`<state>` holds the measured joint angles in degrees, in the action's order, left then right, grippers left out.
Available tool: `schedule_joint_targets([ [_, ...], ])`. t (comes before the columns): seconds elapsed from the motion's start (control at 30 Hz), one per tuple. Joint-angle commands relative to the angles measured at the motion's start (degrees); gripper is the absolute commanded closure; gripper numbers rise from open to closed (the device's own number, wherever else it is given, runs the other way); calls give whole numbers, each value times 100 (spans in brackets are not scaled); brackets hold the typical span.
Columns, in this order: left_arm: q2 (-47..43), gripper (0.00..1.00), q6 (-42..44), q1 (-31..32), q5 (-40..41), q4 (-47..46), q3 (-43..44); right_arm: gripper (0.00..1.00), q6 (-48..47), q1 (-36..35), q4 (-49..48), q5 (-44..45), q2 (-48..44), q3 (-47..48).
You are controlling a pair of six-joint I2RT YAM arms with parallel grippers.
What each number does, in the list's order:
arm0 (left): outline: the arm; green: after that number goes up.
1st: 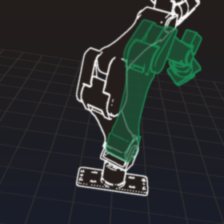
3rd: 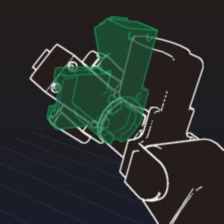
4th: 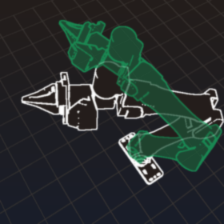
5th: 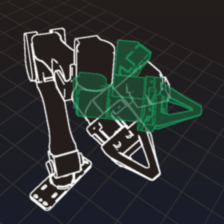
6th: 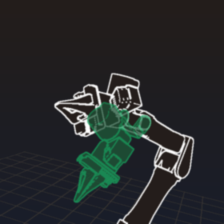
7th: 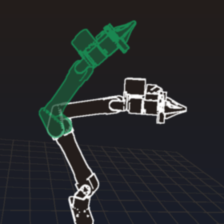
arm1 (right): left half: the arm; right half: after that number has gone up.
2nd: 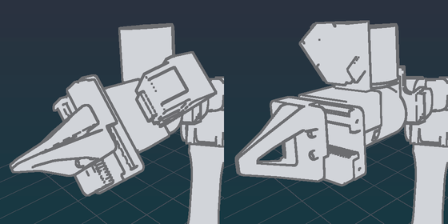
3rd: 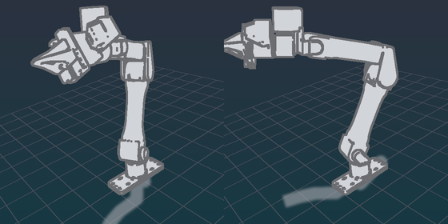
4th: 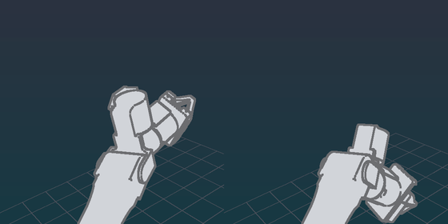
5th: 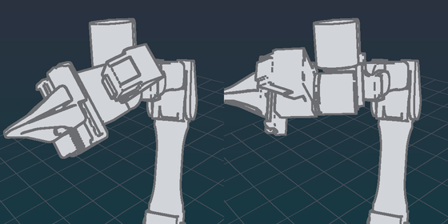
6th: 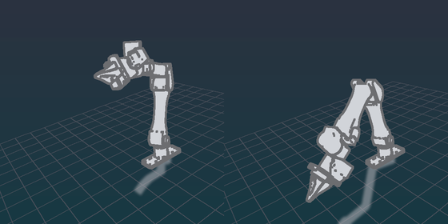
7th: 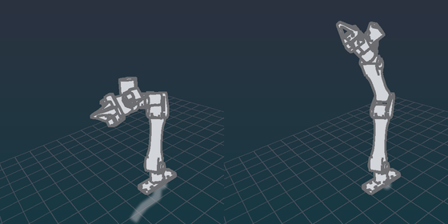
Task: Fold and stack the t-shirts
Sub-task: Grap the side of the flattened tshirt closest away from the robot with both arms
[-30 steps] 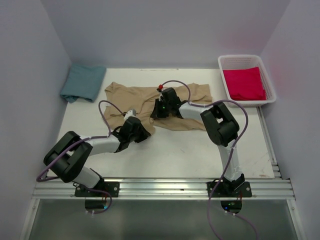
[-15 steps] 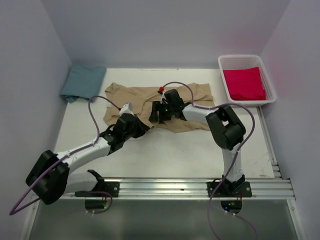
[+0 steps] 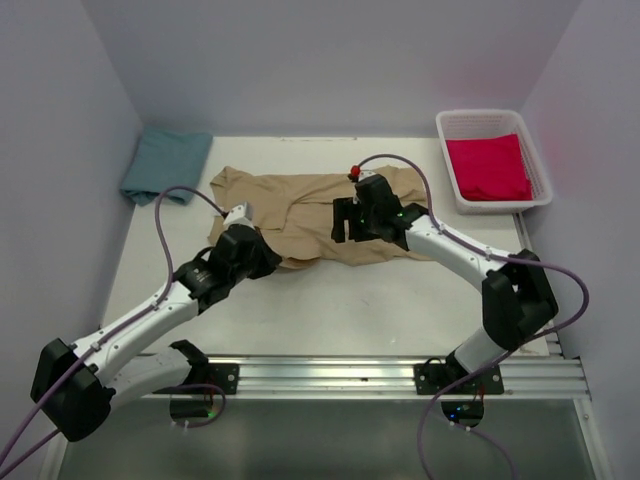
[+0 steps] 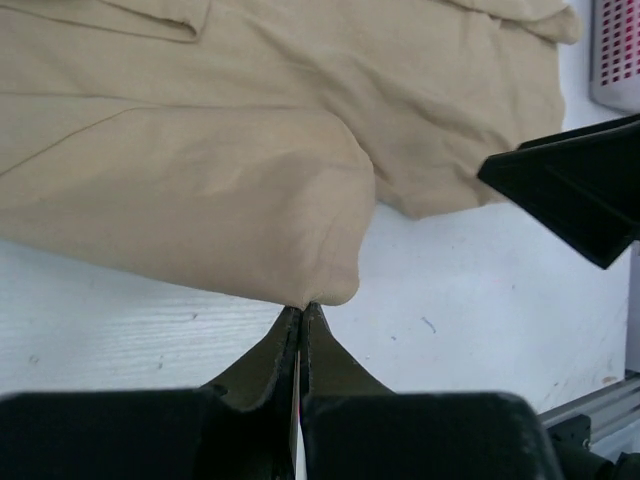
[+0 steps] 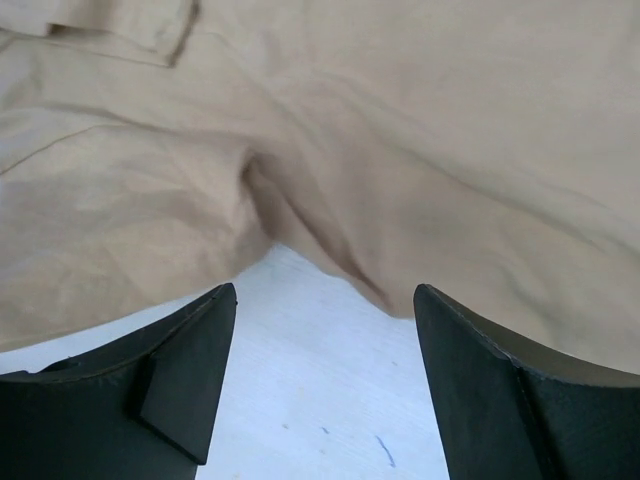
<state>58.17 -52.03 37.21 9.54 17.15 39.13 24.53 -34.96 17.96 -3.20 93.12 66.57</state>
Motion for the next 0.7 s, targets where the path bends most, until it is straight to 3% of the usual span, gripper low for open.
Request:
schedule_joint_targets([
  [0.0,-209,100,272,23,188,719,279,24,-142,7,867,1293,-391,-170],
  [0.27,-526,99,430,23,303,1809,806,18,165,24,1930,2446,-970,-276],
  [0.67,-789,81,431,32,-110,3285,1456,9,710,42,2766,3273,-1042,-293],
])
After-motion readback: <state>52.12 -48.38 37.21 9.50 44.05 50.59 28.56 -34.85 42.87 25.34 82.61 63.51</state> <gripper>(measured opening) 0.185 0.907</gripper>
